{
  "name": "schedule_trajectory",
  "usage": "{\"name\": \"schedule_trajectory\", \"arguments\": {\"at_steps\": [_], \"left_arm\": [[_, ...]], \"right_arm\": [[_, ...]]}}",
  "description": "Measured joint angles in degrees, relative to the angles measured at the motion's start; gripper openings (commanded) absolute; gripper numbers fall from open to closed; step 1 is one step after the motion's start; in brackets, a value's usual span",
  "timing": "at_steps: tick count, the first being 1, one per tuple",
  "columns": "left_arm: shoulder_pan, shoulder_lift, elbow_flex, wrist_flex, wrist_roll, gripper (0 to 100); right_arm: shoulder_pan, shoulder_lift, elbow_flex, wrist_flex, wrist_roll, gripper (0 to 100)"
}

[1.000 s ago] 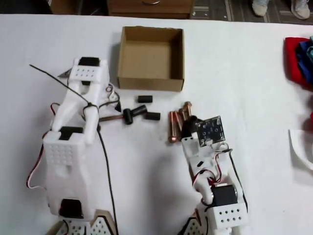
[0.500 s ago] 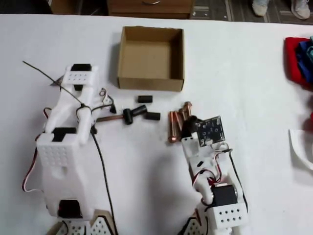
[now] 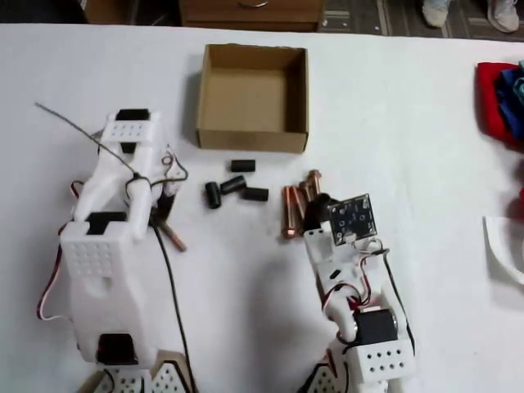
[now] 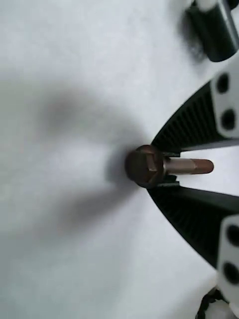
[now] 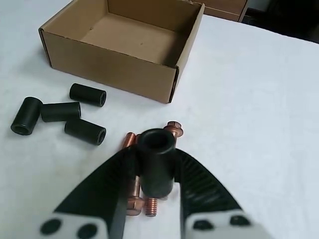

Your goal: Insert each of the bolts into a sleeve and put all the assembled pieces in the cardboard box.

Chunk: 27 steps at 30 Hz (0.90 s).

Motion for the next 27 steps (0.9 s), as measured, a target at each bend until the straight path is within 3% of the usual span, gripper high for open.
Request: {"name": "schedule_trajectory", "arguments": {"at_steps": [6, 14, 16, 23, 27], "left_arm": [[-0.09, 0.0, 0.0, 0.09, -12.04, 2], [-0.26, 0.18, -5.1, 2.46, -47.38, 2], [-0.26, 0.18, -6.33, 3.25, -53.45, 2], [2.2, 0.18, -8.44, 4.04, -55.56, 11], [2.99, 0.18, -8.44, 3.16, -53.36, 10]], "right_arm": [[0.0, 0.0, 0.0, 0.0, 0.0, 2.1], [0.0, 0.0, 0.0, 0.0, 0.0, 2.1], [0.0, 0.0, 0.0, 0.0, 0.0, 2.1], [0.0, 0.0, 0.0, 0.0, 0.0, 2.1], [0.0, 0.0, 0.0, 0.0, 0.0, 2.1]]}}
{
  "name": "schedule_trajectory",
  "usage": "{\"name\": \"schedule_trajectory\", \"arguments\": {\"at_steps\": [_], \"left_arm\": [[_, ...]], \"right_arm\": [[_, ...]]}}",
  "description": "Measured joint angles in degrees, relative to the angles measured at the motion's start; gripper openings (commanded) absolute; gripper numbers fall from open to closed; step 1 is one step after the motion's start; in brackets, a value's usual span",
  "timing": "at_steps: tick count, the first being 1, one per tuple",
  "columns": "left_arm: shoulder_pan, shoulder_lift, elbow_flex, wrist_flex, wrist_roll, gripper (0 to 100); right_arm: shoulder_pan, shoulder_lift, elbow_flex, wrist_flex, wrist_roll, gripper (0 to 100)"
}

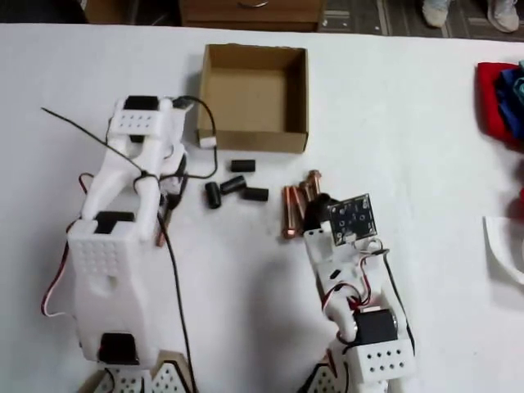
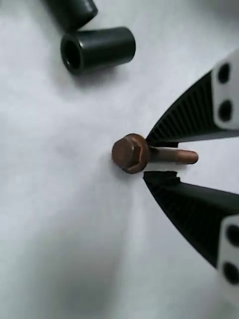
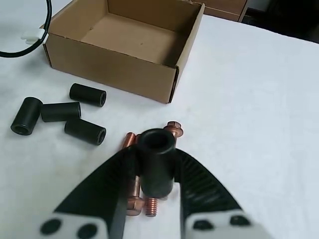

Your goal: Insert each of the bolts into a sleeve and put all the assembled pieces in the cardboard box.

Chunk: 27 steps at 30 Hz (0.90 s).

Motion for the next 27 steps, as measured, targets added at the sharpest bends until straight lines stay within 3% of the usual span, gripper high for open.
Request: {"name": "schedule_trajectory", "arguments": {"at_steps": [27], "left_arm": [[0.0, -0.18, 6.77, -7.91, 0.26, 10]], "right_arm": [[0.0, 0.0, 0.0, 0.0, 0.0, 2.1]]}}
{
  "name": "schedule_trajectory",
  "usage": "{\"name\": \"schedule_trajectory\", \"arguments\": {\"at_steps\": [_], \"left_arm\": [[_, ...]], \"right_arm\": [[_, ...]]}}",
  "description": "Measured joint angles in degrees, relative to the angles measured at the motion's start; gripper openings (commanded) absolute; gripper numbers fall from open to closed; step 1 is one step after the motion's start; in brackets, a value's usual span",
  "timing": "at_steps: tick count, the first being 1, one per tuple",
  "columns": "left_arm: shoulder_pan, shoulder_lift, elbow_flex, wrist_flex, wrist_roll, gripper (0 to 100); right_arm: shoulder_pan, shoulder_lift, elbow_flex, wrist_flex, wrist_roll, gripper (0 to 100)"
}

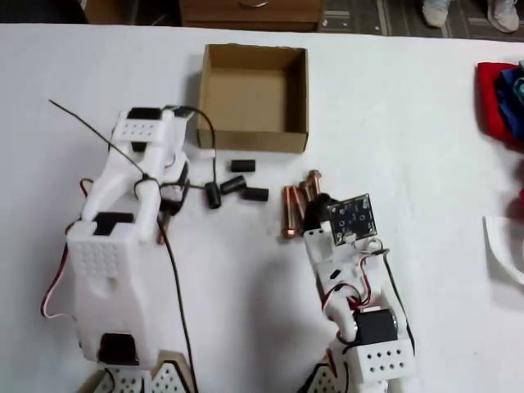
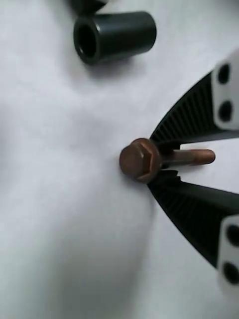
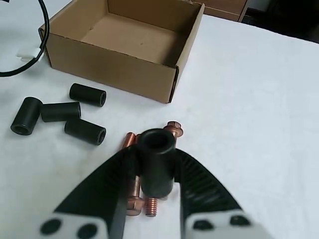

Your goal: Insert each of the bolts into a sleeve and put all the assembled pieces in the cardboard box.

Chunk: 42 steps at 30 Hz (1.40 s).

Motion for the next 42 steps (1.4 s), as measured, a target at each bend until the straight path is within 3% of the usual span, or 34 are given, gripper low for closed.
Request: {"name": "schedule_trajectory", "arguments": {"at_steps": [16, 21, 29, 36, 42], "left_arm": [[1.58, 6.51, -7.12, 0.18, 0.09, 9], [1.58, 9.05, -13.45, 5.27, 0.09, 2], [2.02, 9.41, -25.49, 13.98, -2.2, 3], [3.87, -5.89, -24.7, 14.42, -2.2, 3], [6.33, -27.08, -8.09, 9.49, 2.46, 3]], "right_arm": [[0.0, 0.0, 0.0, 0.0, 0.0, 2.1], [0.0, 0.0, 0.0, 0.0, 0.0, 2.1], [0.0, 0.0, 0.0, 0.0, 0.0, 2.1], [0.0, 0.0, 0.0, 0.0, 0.0, 2.1], [0.0, 0.0, 0.0, 0.0, 0.0, 2.1]]}}
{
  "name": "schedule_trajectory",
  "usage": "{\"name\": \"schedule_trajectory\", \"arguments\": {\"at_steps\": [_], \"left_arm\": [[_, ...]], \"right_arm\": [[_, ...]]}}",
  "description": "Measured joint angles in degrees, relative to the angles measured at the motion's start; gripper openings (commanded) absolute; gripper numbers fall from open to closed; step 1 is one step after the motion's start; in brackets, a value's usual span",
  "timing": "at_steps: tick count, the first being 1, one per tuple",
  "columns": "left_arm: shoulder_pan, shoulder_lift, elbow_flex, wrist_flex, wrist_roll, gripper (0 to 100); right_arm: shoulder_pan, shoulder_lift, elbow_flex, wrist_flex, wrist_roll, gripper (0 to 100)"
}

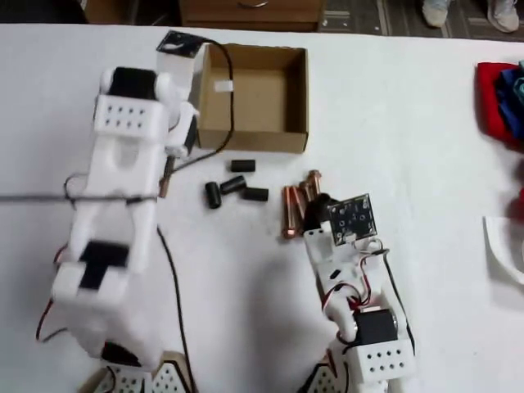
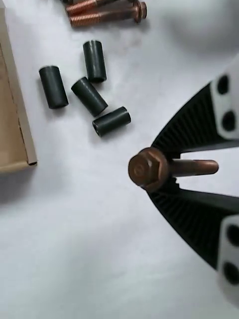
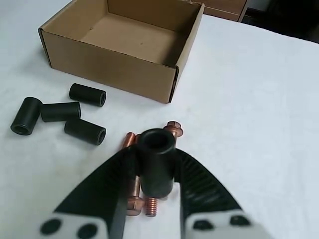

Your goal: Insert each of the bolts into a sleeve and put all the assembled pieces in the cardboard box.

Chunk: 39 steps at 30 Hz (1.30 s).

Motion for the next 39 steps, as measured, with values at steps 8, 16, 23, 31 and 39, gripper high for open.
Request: {"name": "schedule_trajectory", "arguments": {"at_steps": [8, 16, 23, 31, 39], "left_arm": [[2.46, -37.98, 39.47, -27.78, 1.05, 3], [2.46, -60.75, 63.47, -45.01, 1.05, 3], [2.46, -69.63, 71.03, -50.64, 1.05, 3], [2.46, -67.78, 78.51, -51.96, 1.05, 3], [2.02, -57.14, 78.95, -55.12, 1.05, 3]], "right_arm": [[0.0, 0.0, -0.26, 0.0, -8.35, 15.0], [0.0, -0.97, -0.7, -0.79, -21.27, 2.3], [0.0, -0.97, -0.7, -2.64, -21.45, 2.5], [7.12, -0.97, -0.7, -1.14, -19.34, 8.7], [8.53, -0.97, -0.7, 0.35, -17.76, 5.6]]}}
